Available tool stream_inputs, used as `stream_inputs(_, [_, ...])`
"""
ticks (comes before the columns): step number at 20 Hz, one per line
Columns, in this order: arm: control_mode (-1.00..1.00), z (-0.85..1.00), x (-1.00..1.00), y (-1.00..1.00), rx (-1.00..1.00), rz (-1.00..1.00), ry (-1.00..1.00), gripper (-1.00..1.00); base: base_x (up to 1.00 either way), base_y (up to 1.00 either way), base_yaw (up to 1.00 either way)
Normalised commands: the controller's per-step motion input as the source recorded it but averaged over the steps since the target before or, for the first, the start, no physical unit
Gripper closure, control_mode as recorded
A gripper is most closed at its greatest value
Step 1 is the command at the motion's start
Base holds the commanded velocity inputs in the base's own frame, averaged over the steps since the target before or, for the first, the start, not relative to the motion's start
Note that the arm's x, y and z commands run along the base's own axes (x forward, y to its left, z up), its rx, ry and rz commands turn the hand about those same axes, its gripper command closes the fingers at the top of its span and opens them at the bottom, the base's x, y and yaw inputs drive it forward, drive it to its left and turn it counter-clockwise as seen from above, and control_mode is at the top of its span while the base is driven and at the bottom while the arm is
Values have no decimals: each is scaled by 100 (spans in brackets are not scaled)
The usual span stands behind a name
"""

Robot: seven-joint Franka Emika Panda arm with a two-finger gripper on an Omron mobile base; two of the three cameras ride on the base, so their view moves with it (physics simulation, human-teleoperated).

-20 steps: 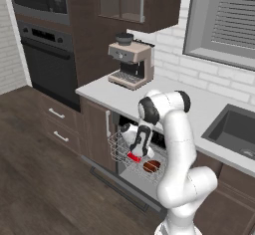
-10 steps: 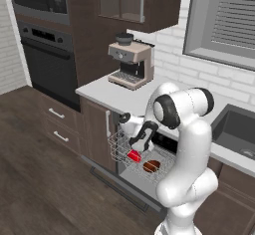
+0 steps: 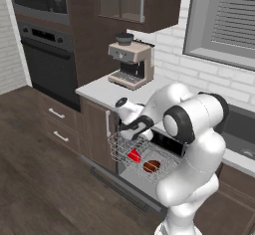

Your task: Pick up the cup and bowl from the counter, place them in the dishwasher, and close the dishwasher door.

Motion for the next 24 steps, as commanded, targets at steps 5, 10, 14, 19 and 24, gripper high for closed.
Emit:
stream_inputs(5, [-100, 96, 0, 3, -14, -23, 43, -100, 0, 0, 0])
stream_inputs(10, [-100, 98, -64, 15, -2, -25, 10, -100, 0, 0, 0])
stream_inputs(14, [-100, 74, -100, 18, 0, -22, -37, -100, 0, 0, 0])
stream_inputs(19, [-100, 40, -100, 59, 0, -16, -55, -100, 0, 0, 0])
stream_inputs(24, [-100, -6, -100, 75, -2, -5, -55, -100, 0, 0, 0])
